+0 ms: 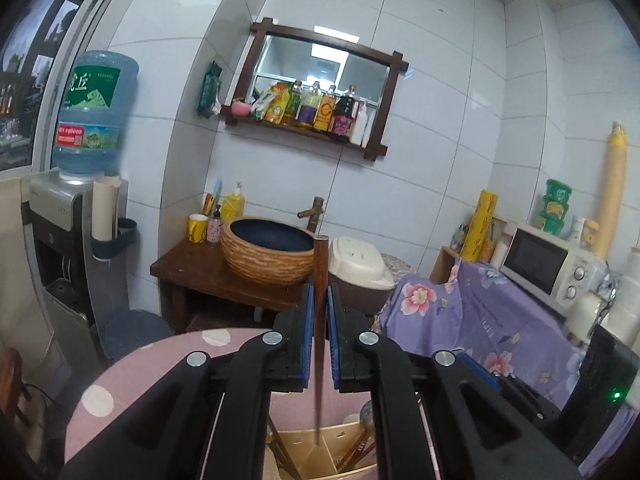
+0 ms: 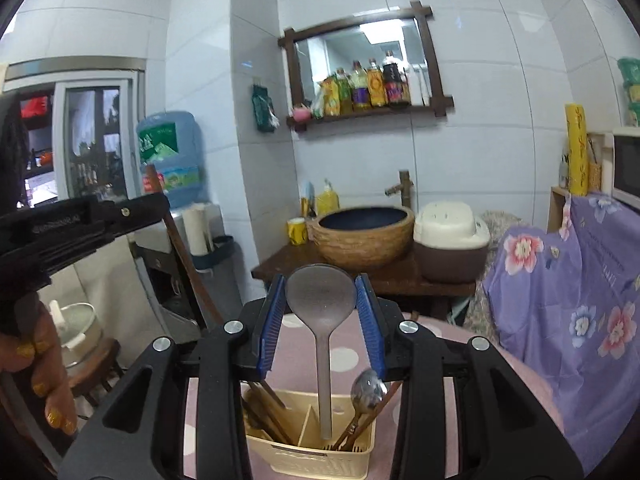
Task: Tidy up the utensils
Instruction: 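Lower the spoon and chopstick into the holder and open both tools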
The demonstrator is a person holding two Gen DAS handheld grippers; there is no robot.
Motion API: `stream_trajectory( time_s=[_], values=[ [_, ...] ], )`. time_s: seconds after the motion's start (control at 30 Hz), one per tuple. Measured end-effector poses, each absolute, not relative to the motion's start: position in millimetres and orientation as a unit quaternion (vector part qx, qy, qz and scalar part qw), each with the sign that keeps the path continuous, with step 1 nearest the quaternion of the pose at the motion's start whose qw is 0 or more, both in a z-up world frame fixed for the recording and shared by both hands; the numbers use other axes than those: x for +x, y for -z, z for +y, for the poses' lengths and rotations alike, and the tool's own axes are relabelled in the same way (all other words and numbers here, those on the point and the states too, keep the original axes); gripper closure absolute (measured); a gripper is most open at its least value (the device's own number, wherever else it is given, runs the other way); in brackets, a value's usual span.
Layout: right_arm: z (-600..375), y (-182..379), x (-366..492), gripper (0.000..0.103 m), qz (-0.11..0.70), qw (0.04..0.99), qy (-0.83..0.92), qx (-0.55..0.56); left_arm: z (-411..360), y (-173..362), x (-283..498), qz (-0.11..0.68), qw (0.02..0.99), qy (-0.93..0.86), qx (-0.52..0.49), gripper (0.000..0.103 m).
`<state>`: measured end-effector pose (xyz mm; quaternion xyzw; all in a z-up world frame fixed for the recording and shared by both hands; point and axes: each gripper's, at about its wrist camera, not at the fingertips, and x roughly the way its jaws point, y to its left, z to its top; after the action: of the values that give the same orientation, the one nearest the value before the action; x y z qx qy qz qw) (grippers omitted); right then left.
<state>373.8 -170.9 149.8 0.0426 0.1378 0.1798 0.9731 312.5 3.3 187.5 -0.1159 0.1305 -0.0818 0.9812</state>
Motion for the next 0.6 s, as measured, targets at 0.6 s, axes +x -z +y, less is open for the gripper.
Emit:
stream_trajectory(
  time_s=[0.6],
  values=[
    [-160.3,-43.0,369.9,0.053,0.217,0.963,-0.159,0.011,-13.2,-76.0,319.0,0.237,0.962,0.099,-0.093,0.095]
  ],
)
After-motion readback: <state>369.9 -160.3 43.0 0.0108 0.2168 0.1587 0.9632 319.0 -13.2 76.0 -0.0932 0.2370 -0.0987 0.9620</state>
